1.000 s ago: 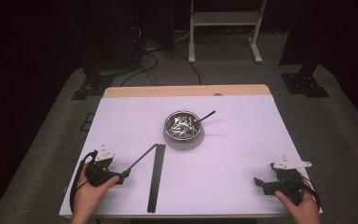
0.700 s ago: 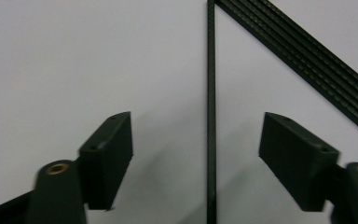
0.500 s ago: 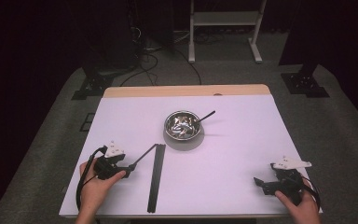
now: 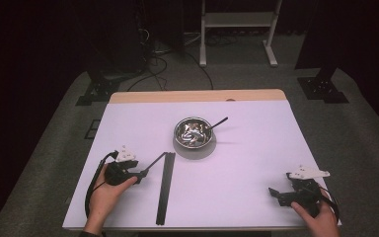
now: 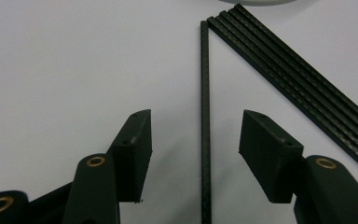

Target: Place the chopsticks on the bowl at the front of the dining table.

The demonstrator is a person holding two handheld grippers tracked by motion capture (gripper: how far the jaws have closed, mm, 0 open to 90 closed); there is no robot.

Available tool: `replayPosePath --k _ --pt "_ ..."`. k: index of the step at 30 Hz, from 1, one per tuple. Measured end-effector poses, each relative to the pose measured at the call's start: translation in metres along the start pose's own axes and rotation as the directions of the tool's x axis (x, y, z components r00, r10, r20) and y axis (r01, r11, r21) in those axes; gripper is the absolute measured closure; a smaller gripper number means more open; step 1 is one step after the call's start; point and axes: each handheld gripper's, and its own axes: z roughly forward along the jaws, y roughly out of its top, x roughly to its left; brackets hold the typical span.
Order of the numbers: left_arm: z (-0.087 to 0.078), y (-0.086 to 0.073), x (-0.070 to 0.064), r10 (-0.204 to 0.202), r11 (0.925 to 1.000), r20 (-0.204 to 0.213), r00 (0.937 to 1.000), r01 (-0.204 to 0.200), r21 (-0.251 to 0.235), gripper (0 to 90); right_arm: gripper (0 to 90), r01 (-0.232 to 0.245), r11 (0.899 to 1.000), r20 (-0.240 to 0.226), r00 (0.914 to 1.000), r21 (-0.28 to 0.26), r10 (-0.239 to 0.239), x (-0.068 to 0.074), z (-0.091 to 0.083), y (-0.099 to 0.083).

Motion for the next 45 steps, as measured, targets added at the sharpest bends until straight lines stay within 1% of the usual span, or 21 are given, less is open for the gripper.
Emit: replayPosePath --k 3,6,8,10,12,16,22,25,31,34,36,37,41,42,45 --pt "0.001 0.001 -0.001 -0.001 0.9998 0.004 1.0 0.001 0.018 50.8 10.0 0.0 1.0 0.0 1.0 0.0 0.0 0.0 0.0 0.0" --pt "0.001 0.001 0.0 -0.012 0.9998 0.017 0.9998 0.012 0.017 57.1 10.0 0.0 1.0 0.0 1.0 0.0 0.0 0.0 0.0 0.0" --pt "0.001 0.0 0.0 -0.009 0.9999 0.021 0.9997 0.008 0.015 61.2 10.0 0.0 1.0 0.0 1.0 0.0 0.0 0.0 0.0 0.0" --pt "0.002 -0.001 0.001 -0.009 0.9999 0.031 0.9995 0.009 0.014 63.5 10.0 0.0 1.0 0.0 1.0 0.0 0.0 0.0 0.0 0.0" --pt "0.002 -0.002 0.001 -0.001 0.9999 0.034 0.9994 0.001 0.015 65.9 10.0 0.0 1.0 0.0 1.0 0.0 0.0 0.0 0.0 0.0" --pt "0.004 -0.003 0.001 0.008 0.9998 0.036 0.9993 -0.008 0.018 68.3 10.0 0.002 1.0 0.0 1.0 -0.001 -0.002 0.0 0.0 0.0" --pt "0.005 -0.005 0.004 0.004 0.9999 0.043 0.999 -0.005 0.014 72.2 10.0 0.002 1.0 0.0 1.0 0.0 -0.002 0.0 0.0 0.0" --pt "0.005 -0.007 0.005 -0.012 0.9999 0.047 0.9988 0.012 0.004 73.5 10.0 0.003 1.0 0.0 1.0 0.0 -0.003 0.0 0.0 0.0" --pt "0.005 -0.011 0.007 -0.017 0.9996 0.052 0.9985 0.018 -0.023 77.5 10.0 0.002 1.0 0.0 1.0 0.0 -0.002 0.0 0.0 0.0" --pt "0.005 -0.013 0.01 -0.023 0.999 0.061 0.9979 0.025 -0.036 81.6 10.0 0.002 1.0 0.0 1.0 0.001 -0.002 0.0 0.0 0.0" --pt "0.005 -0.013 0.011 -0.047 0.9982 0.07 0.9965 0.049 -0.034 85.2 10.0 0.001 1.0 0.0 1.0 0.0 -0.001 0.0 0.0 0.0" --pt "0.005 -0.012 0.011 -0.053 0.9981 0.074 0.9959 0.055 -0.028 85.4 10.0 0.001 1.0 0.0 1.0 0.0 -0.001 0.0 0.0 0.0" --pt "0.005 -0.012 0.012 -0.053 0.9982 0.075 0.9957 0.055 -0.024 85.6 10.0 0.002 1.0 0.0 1.0 0.0 -0.002 0.0 0.0 0.0" --pt "0.005 -0.012 0.012 -0.064 0.9975 0.074 0.9952 0.066 -0.025 85.6 10.0 0.0 1.0 0.0 1.0 0.0 0.0 0.0 0.0 0.0" --pt "0.005 -0.012 0.011 -0.079 0.9964 0.066 0.9947 0.081 -0.027 85.9 10.0 0.004 1.0 0.0 1.0 0.0 -0.004 0.0 0.0 0.0"
